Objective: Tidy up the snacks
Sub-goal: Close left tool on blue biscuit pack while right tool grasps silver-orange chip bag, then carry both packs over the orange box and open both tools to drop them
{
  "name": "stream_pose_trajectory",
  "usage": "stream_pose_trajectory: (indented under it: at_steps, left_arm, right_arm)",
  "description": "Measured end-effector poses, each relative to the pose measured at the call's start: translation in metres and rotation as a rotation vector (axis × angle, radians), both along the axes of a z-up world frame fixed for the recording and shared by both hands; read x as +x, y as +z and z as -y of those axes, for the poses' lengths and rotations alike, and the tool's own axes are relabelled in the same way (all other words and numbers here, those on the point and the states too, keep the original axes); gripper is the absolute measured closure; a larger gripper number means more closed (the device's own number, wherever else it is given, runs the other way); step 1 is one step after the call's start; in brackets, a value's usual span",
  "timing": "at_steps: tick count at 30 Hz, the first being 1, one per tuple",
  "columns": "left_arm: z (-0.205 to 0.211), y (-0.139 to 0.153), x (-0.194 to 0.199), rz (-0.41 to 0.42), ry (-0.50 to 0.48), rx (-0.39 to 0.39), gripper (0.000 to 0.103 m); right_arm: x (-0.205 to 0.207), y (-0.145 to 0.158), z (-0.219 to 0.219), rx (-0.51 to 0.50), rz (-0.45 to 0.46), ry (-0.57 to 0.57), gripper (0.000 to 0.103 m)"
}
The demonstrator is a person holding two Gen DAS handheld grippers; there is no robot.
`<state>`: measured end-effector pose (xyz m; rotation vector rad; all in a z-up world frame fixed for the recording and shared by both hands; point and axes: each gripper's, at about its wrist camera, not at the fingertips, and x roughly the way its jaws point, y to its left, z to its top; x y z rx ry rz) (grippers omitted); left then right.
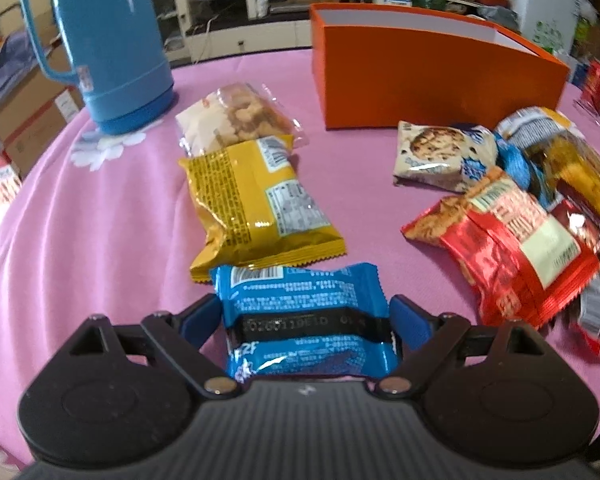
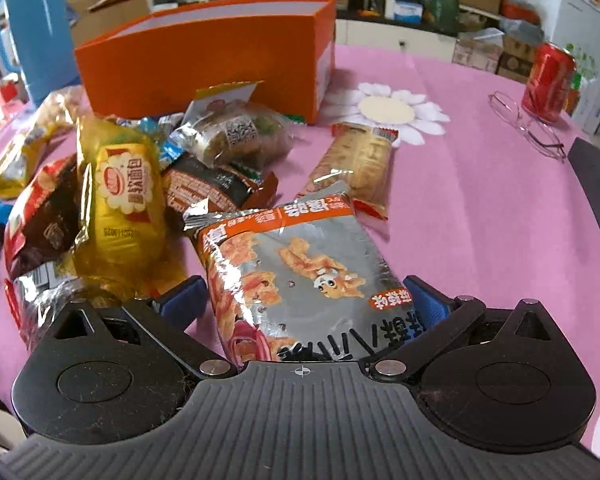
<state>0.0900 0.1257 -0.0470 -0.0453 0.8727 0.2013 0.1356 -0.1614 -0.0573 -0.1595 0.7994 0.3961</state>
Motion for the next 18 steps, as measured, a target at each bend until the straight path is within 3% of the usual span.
stream_pose_trajectory:
  at_steps: [6,8,10,11,12,14,18]
  left_arm:
    - [0.005,-0.002,-0.008,0.006,-0.004,0.001,0.012]
    - [-0.002,-0.002,-0.008,-0.007,0.031,-0.050,0.013]
    - [-0.004,-0.001,-0.010,0.003,0.046,-0.059,0.023]
    - [-0.004,0.001,-0.012,0.014,0.043,-0.061,0.039]
    - [-0.005,0.004,-0.014,0.014,0.043,-0.067,0.046]
    - [-0.009,0.008,-0.019,0.008,0.052,-0.106,0.049]
    - [-0.013,0.024,-0.043,0.052,0.049,-0.131,0.049]
  right_arm:
    - [0.003,0.001,0.009,-0.002,0.000,-0.054,0.010]
    - [0.002,0.001,0.009,-0.001,0.003,-0.068,0.010]
    - [-0.002,0.000,0.009,0.002,0.013,-0.079,0.011]
    - [-0.005,0.001,0.009,0.005,0.026,-0.076,0.023]
    - [-0.008,0.003,0.010,0.009,0.038,-0.073,0.041]
    - [-0.015,0.007,0.012,0.029,0.034,-0.082,0.057]
    - [-0.037,0.014,0.025,0.119,-0.018,-0.098,0.058]
